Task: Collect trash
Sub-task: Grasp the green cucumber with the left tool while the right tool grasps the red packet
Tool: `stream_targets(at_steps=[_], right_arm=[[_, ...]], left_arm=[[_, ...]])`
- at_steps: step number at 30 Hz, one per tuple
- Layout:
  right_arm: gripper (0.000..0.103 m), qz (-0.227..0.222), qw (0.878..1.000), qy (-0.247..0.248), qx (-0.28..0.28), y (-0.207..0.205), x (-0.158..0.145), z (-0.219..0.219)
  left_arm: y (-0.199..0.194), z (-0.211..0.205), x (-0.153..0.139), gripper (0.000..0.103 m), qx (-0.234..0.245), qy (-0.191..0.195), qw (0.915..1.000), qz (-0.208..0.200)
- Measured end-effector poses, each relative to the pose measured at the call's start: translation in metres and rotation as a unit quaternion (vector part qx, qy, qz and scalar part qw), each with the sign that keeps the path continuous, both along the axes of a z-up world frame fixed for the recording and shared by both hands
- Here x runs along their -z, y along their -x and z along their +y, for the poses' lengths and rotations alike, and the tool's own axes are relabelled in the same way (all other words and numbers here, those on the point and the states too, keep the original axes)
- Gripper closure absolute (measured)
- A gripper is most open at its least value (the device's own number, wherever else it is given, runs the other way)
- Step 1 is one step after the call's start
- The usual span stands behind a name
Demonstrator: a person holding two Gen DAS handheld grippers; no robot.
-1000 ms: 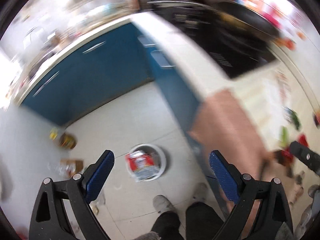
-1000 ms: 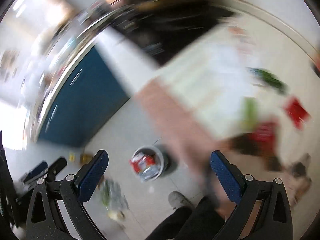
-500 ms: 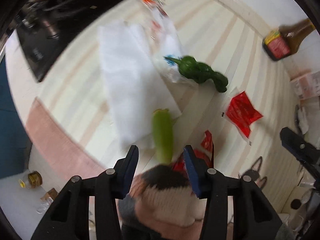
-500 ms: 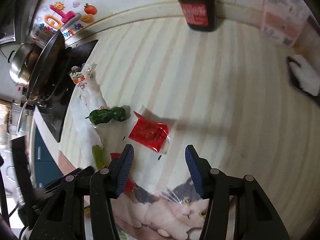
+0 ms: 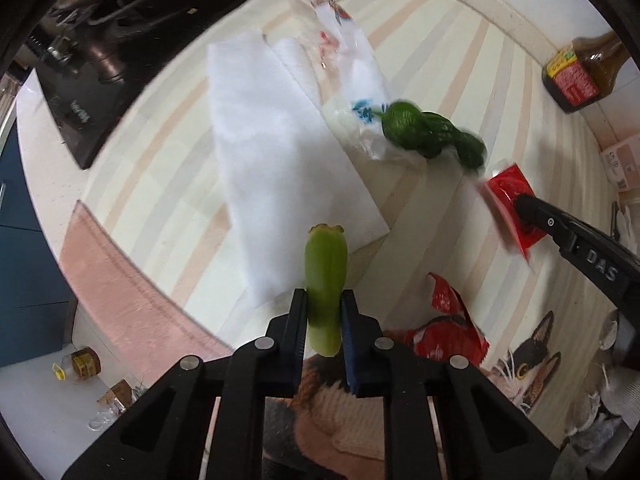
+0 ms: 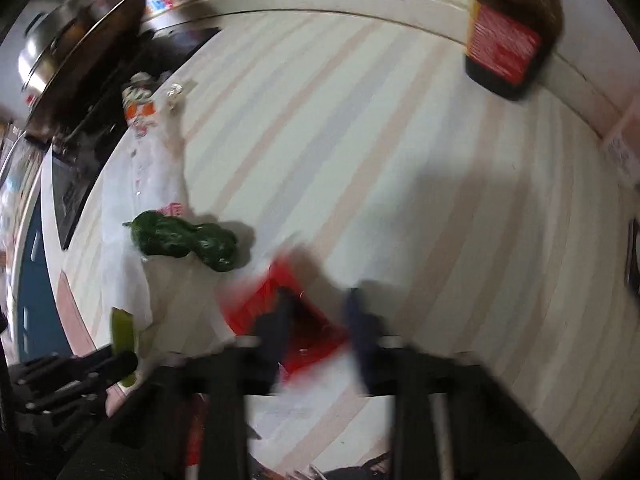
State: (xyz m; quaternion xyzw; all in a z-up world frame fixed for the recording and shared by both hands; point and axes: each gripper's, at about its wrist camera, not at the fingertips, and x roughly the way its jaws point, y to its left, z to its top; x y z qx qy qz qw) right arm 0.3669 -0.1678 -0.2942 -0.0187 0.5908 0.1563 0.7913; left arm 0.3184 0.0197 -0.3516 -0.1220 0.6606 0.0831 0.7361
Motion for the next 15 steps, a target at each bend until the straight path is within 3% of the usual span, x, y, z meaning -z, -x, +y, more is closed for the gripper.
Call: stream_targets(at_steps=[10,15], right_arm=[[0.099,-0.06,0.997,-0.041,-0.001,0.036,-0.066,-0.002],[0.099,-0.078,0.995,-0.064,-0.02,0.056,-0.103,0.019]], left_arm=[[0.05,0.031,-0.052,0.091,-0.047,-0.02,0.9968,-0.062],[0.071,0.053,-0.079,0.091,-0.069,-0.037,0.9926,-0.093]])
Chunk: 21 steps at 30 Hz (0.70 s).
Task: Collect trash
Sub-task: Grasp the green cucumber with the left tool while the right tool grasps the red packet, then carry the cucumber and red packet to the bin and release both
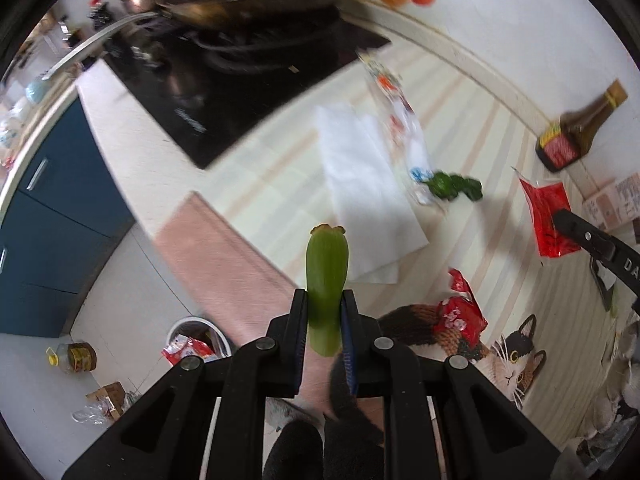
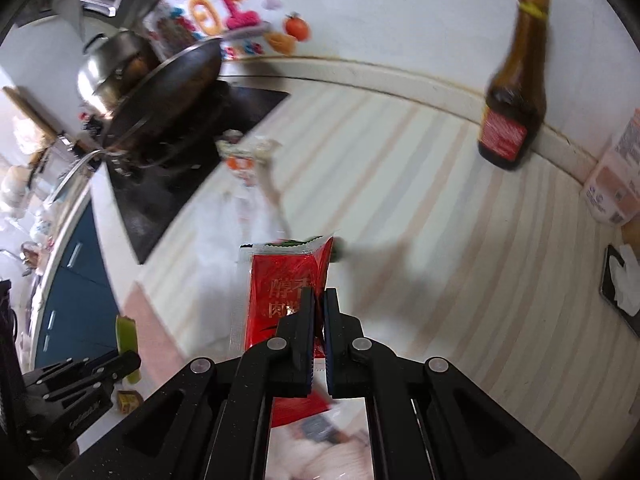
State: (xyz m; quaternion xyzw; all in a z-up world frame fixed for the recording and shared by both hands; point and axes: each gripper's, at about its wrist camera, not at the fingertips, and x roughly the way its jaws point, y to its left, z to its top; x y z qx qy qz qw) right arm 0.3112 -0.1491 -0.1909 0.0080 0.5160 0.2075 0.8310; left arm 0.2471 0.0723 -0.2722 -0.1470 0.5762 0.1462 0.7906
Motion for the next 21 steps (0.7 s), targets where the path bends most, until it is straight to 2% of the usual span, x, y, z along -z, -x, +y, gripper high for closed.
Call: stream_targets(at_steps=[4,7,10,16,21], right_arm=[[0.099,-0.013,0.999,-0.011,-0.029,0.023,-0.022,0.028],[0.099,-0.014,0.998,-0.019,-0.057,0.037,-0.027,0.06],[0.099,-0.016,0.995,-0.023,-0.094,0.058,-0.029,0.097],[0.099,0.0,0.984,-0.021,-0.175,0.108,-0.013,0.177],[0.099,0.027,0.971,-0.001,-0.238,0.158,0.029,0.245]], left_arm=[[0.032,0.029,-0.028,0.091,-0.037,-0.012,0.9987,-0.034],[0.059,0.056,-0.041,0.091,-0.073,-0.016,0.9959,-0.051],[0.09,0.083,-0.044,0.091,-0.113,-0.02,0.9917,-0.058],[0.16,0.137,-0.019,0.091,-0.195,-0.02,0.98,-0.037],[0.222,0.173,0.021,0.091,-0.256,-0.007,0.9665,-0.01]])
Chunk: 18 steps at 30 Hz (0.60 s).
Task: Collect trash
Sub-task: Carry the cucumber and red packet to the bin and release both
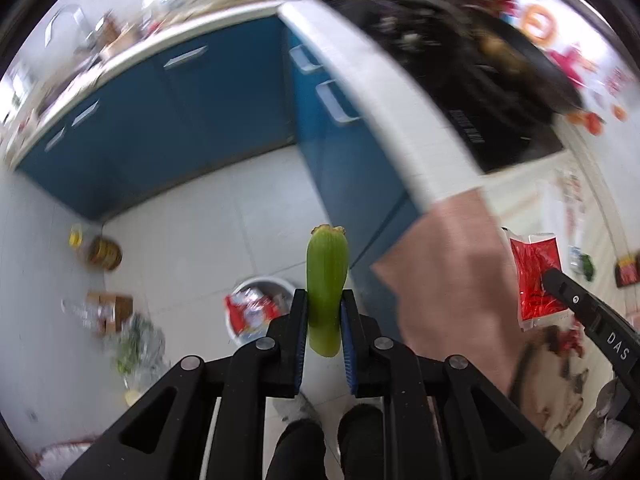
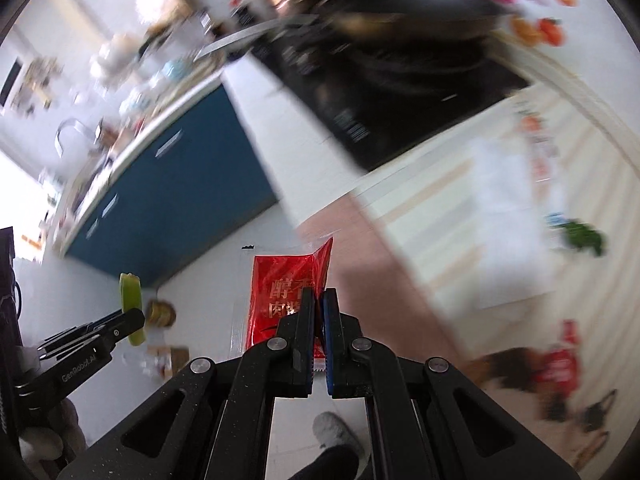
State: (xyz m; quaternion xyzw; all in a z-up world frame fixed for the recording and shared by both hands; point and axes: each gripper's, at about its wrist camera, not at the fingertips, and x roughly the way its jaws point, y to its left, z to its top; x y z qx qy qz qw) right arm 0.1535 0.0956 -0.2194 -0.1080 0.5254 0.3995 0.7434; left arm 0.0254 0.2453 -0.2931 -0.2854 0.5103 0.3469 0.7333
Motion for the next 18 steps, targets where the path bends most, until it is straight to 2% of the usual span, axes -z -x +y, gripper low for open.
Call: stream_targets(at_steps=[4,9,12,18], right_arm=[[0.099,0.015,0.999,0.027,-0.045,0.037,0.044,0.048],[0.099,0.037,0.994,0.059,-0.079,0.071,0.114,0.095],[0.099,0.052,0.99,0.084,-0.097,0.088,0.176,0.12],[0.099,0.091,0.98,0.135,-0.11,0.109,0.318,0.147]], left_arm=[[0.04,0.024,0.038,0.091,-0.041,0.026,0.9988,0.012],[0.082,0.057,0.107,0.091,-0.092,0.068,0.993,0.027],[0.102,0.076,0.161,0.091,-0.112,0.087,0.9885,0.051],[0.127,0.104,0.288,0.091,-0.136,0.127,0.9782,0.091]])
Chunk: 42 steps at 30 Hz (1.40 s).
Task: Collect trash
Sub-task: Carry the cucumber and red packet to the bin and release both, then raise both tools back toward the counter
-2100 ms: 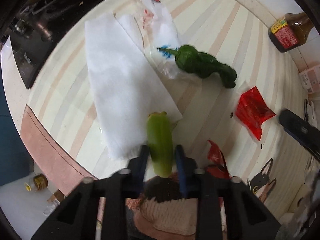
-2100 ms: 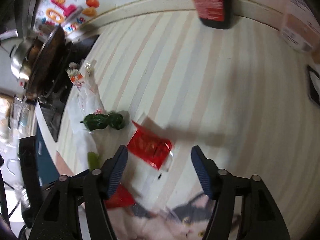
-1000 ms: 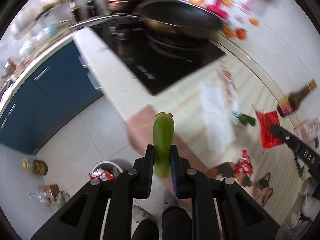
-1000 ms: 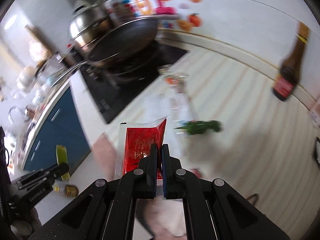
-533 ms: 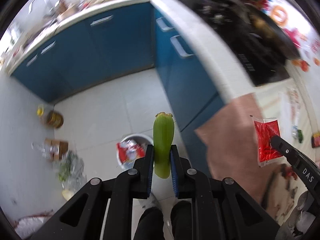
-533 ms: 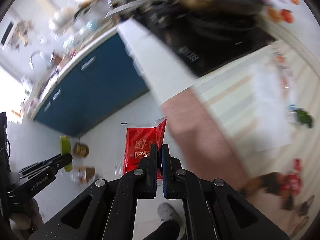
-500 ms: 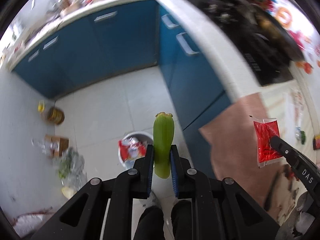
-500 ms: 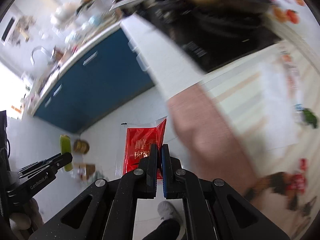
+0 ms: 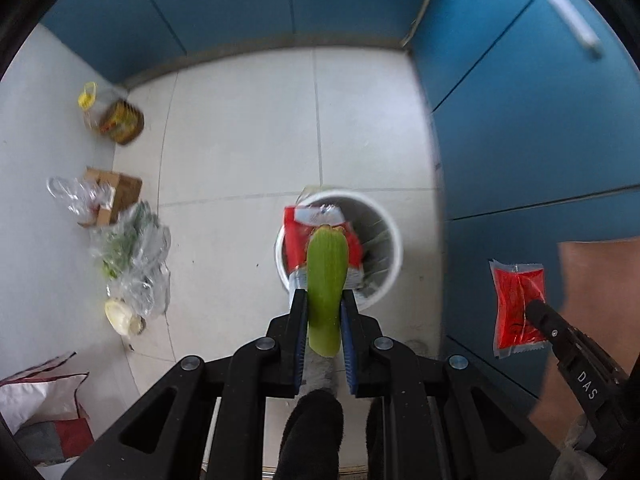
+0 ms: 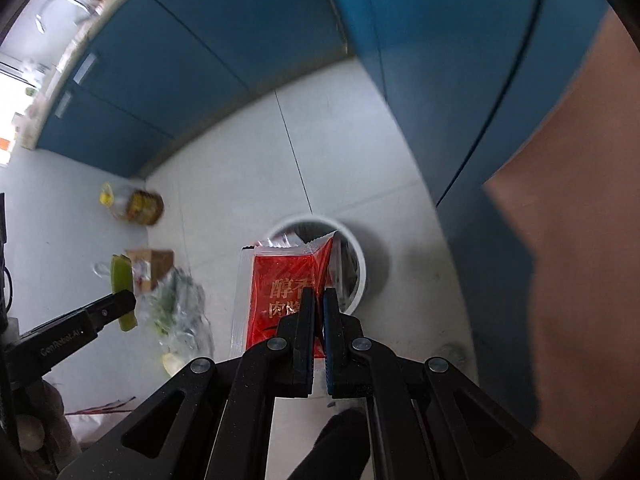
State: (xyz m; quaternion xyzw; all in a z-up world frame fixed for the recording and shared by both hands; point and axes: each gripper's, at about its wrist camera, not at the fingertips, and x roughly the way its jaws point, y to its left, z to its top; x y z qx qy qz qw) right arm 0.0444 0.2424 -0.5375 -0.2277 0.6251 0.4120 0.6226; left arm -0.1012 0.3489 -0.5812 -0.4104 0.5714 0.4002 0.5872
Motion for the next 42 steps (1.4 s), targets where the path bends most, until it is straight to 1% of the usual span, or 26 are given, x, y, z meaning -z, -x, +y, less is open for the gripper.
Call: stream_targets(at_steps=[1,3,4,6,10,11,13,14,16,17,19,20,21,23,26,27,28,29,30,31,33,35,37,40,41,42], right_arm=[[0.099,0.001,1.0,0.01,-0.004,0.004,0.028,0.005],[0.099,0.003,1.0,0.022,-0.013,0.009,0.066,0.011],[0.099,0.005,0.999,0.03,-0.016,0.012,0.092,0.015],[0.099,0.009,0.999,0.042,-0.021,0.016,0.128,0.021],[0.099,0.014,0.998,0.058,-0.033,0.019,0.193,0.033],[0.099,0.015,0.997,0.062,-0.035,0.019,0.204,0.037],[0.099,0.021,0.996,0.07,-0.043,0.023,0.229,0.043],[0.099,0.022,0.996,0.074,-0.046,0.025,0.238,0.046],[0.098,0.04,0.994,0.084,-0.052,0.025,0.255,0.048],[0.095,0.048,0.994,0.088,-0.05,0.023,0.258,0.048],[0.077,0.055,0.993,0.09,-0.047,0.023,0.26,0.047],[0.061,0.056,0.994,0.087,-0.045,0.025,0.256,0.047],[0.055,0.058,0.994,0.085,-0.043,0.024,0.251,0.046],[0.055,0.06,0.994,0.084,-0.042,0.025,0.242,0.045],[0.054,0.053,0.994,0.082,-0.05,0.026,0.222,0.042],[0.053,0.048,0.994,0.083,-0.053,0.027,0.213,0.041],[0.051,0.043,0.994,0.082,-0.054,0.028,0.203,0.039],[0.045,0.038,0.994,0.081,-0.055,0.027,0.192,0.037],[0.038,0.028,0.994,0.083,-0.059,0.028,0.18,0.036],[0.035,0.022,0.994,0.082,-0.061,0.029,0.17,0.034],[0.02,0.009,0.995,0.081,-0.065,0.032,0.141,0.03],[0.011,-0.008,0.994,0.077,-0.072,0.038,0.109,0.027],[0.011,-0.022,0.994,0.066,-0.081,0.044,0.071,0.023],[0.009,-0.033,0.995,0.043,-0.087,0.049,0.008,0.013],[0.004,-0.035,0.995,0.033,-0.088,0.05,-0.014,0.009],[0.002,-0.037,0.995,0.024,-0.088,0.051,-0.034,0.005]], left_arm=[[0.002,0.002,0.016,0.091,-0.002,0.006,1.0,0.003],[0.006,0.007,0.054,0.091,-0.004,0.022,0.9997,0.012],[0.009,0.009,0.076,0.091,-0.005,0.03,0.9994,0.016],[0.013,0.011,0.113,0.091,-0.007,0.046,0.9987,0.019],[0.015,0.014,0.163,0.091,-0.009,0.071,0.9972,0.022],[0.015,0.015,0.175,0.09,-0.008,0.077,0.9967,0.022],[0.014,0.015,0.19,0.09,-0.014,0.093,0.9955,0.013],[0.015,0.015,0.194,0.086,-0.017,0.098,0.995,0.011],[0.017,0.015,0.194,0.084,-0.026,0.106,0.994,-0.005],[0.019,0.015,0.194,0.082,-0.032,0.107,0.9937,-0.009],[0.026,0.017,0.189,0.081,-0.033,0.099,0.9945,0.001],[0.03,0.018,0.189,0.07,-0.033,0.097,0.9947,0.009],[0.035,0.019,0.187,0.051,-0.035,0.094,0.9948,0.016],[0.046,0.021,0.174,0.034,-0.041,0.077,0.9958,0.025],[0.059,0.023,0.151,0.029,-0.05,0.062,0.9962,0.036],[0.061,0.023,0.14,0.019,-0.051,0.054,0.9965,0.039],[0.062,0.023,0.133,0.013,-0.05,0.049,0.9967,0.042],[0.063,0.021,0.119,0.006,-0.049,0.04,0.9969,0.046],[0.064,0.02,0.107,0.006,-0.05,0.031,0.9971,0.048],[0.064,0.019,0.098,0.006,-0.049,0.023,0.9973,0.049],[0.064,0.013,0.067,0.006,-0.046,0.008,0.9977,0.049],[0.065,0.008,0.039,0.006,-0.041,-0.004,0.998,0.047],[0.066,0.001,0.006,0.006,-0.037,-0.019,0.9982,0.044],[0.069,-0.011,-0.052,0.006,-0.031,-0.058,0.9969,0.043],[0.069,-0.015,-0.07,0.006,-0.03,-0.069,0.9964,0.039],[0.07,-0.02,-0.095,0.006,-0.029,-0.083,0.9956,0.034]])
